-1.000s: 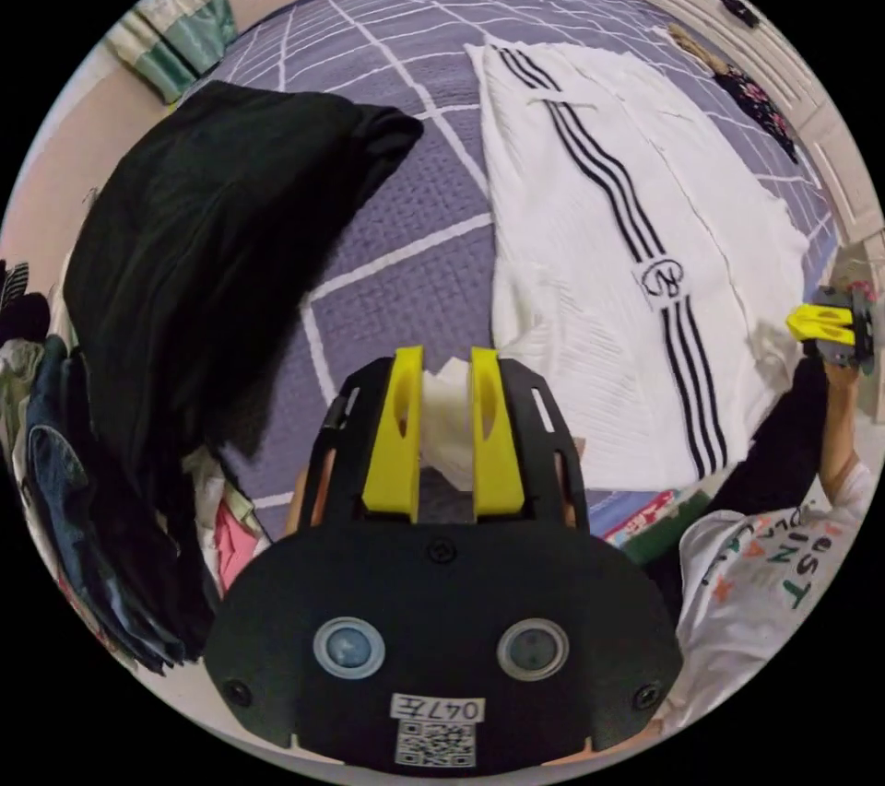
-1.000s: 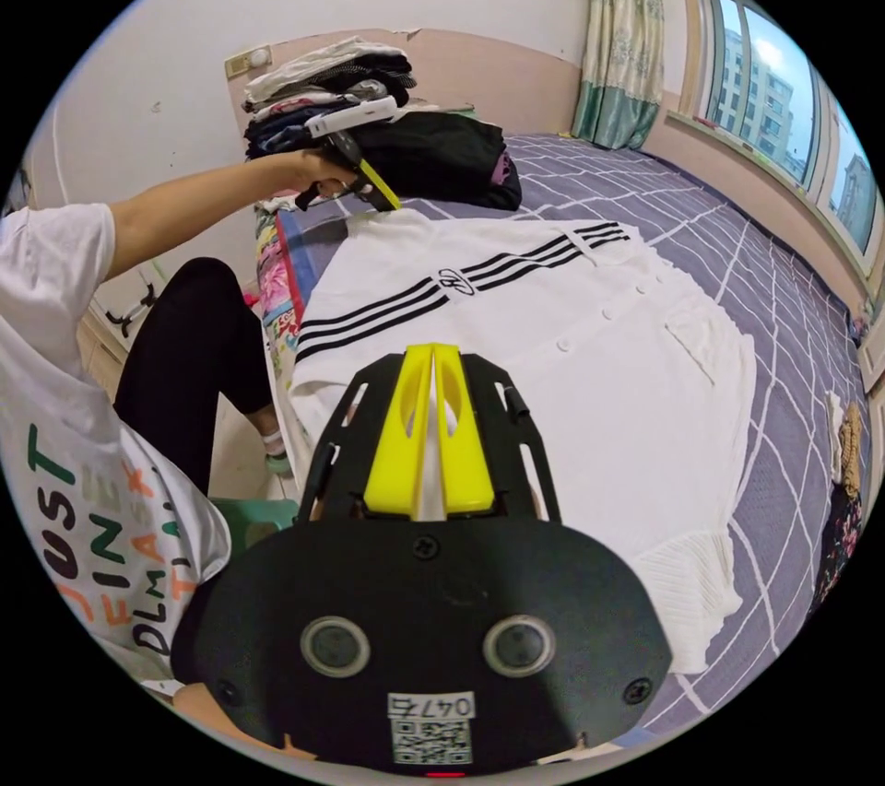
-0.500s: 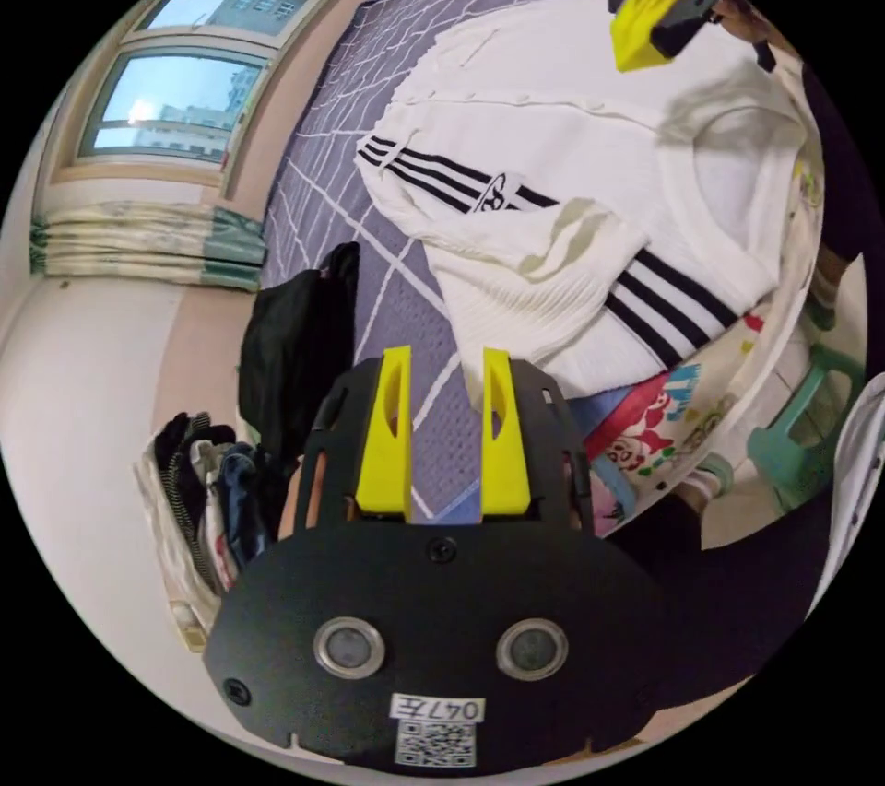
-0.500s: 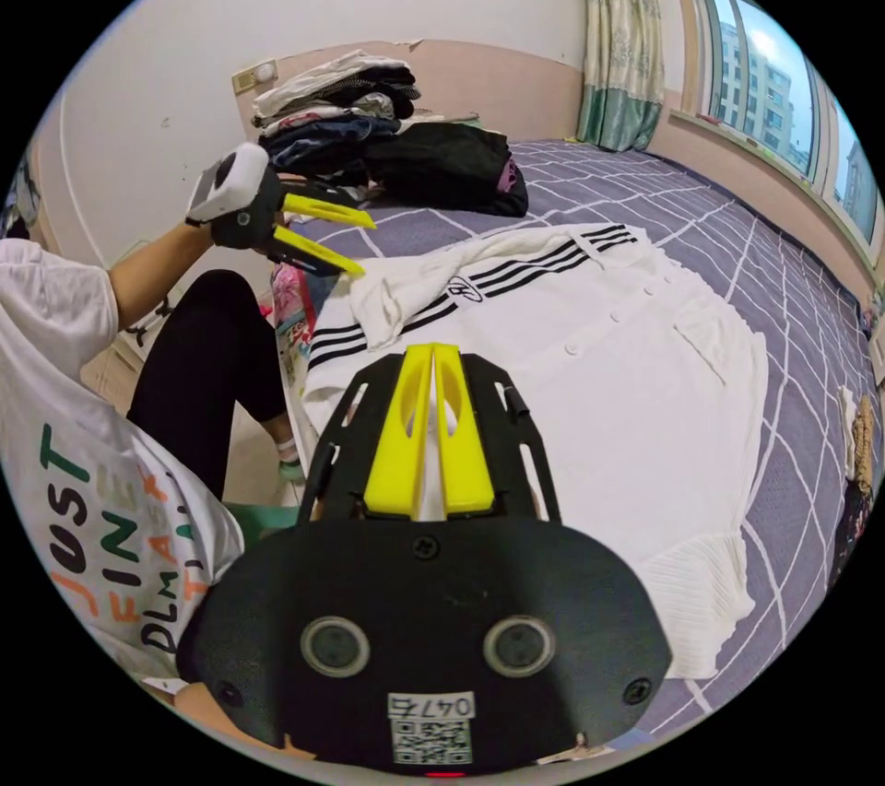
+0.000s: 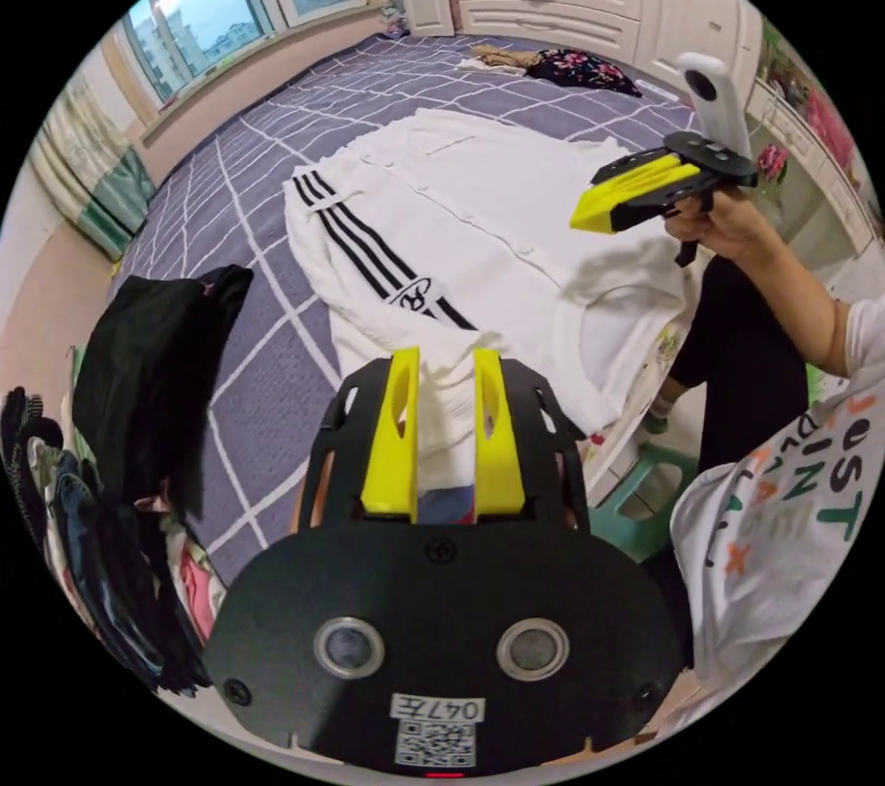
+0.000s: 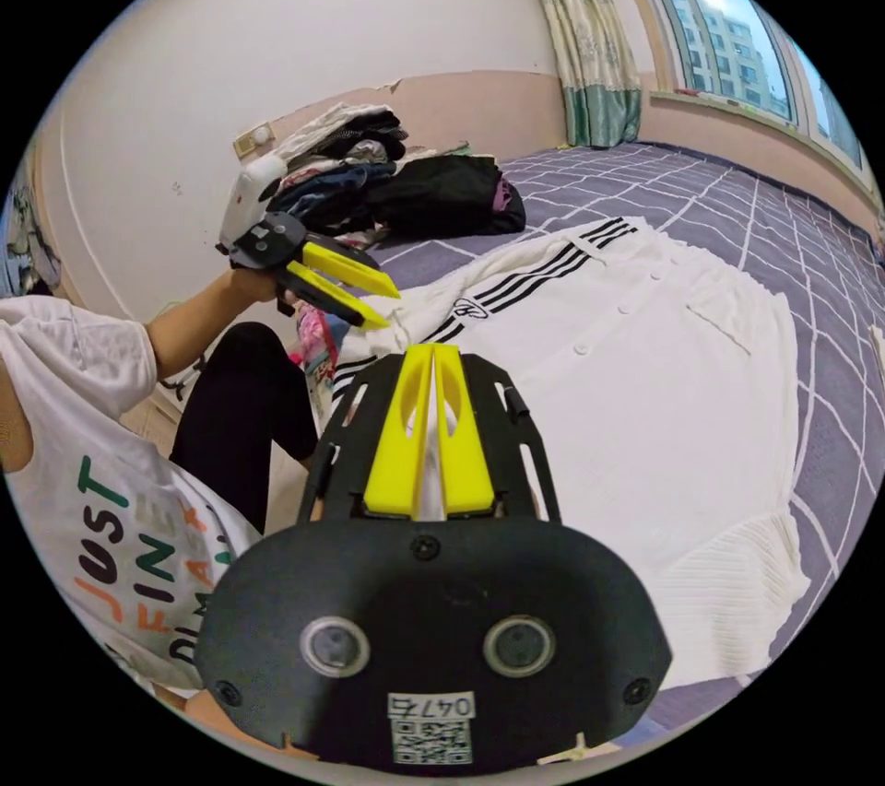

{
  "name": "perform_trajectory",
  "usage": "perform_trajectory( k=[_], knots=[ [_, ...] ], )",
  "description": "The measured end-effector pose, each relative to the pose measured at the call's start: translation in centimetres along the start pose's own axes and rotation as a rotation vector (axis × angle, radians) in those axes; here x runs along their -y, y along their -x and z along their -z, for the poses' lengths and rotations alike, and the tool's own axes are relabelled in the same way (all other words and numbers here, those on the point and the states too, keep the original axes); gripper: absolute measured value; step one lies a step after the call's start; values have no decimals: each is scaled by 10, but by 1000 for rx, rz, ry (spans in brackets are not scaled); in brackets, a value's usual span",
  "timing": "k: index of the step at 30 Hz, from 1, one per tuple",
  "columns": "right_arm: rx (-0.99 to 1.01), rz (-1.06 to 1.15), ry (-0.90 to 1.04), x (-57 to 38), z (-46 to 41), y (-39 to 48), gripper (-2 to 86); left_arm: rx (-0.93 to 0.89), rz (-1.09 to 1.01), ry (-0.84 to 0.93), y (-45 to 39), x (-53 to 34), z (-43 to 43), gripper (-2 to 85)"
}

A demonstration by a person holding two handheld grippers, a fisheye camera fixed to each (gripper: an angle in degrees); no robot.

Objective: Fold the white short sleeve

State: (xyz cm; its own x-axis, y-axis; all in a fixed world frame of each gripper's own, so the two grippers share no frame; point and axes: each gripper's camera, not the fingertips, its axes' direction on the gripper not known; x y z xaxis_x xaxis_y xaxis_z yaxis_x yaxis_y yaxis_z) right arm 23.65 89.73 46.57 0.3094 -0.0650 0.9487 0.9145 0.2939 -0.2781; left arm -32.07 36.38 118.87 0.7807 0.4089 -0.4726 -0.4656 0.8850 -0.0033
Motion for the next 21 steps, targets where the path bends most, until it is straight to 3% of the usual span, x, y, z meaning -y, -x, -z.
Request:
perform_trajectory(
  k=[3,6,9,16,21],
  knots=[
    [14,-36,-33,0,7,-5,-4,98,47,40,9,5,-13,76],
    [-29,-36,-30,3,12,-4,-2,24,82,92,21,8,-28,78],
    [-111,-4,1,7,12,3,12,-21,114,74,32,7,-29,18],
    [-471,32,268,23,-16,18,68,153,121,96,99,3,17,-1],
    [-409,-34,316,31,-28,12,66,311,142,273,165,4,11,-3]
  ],
)
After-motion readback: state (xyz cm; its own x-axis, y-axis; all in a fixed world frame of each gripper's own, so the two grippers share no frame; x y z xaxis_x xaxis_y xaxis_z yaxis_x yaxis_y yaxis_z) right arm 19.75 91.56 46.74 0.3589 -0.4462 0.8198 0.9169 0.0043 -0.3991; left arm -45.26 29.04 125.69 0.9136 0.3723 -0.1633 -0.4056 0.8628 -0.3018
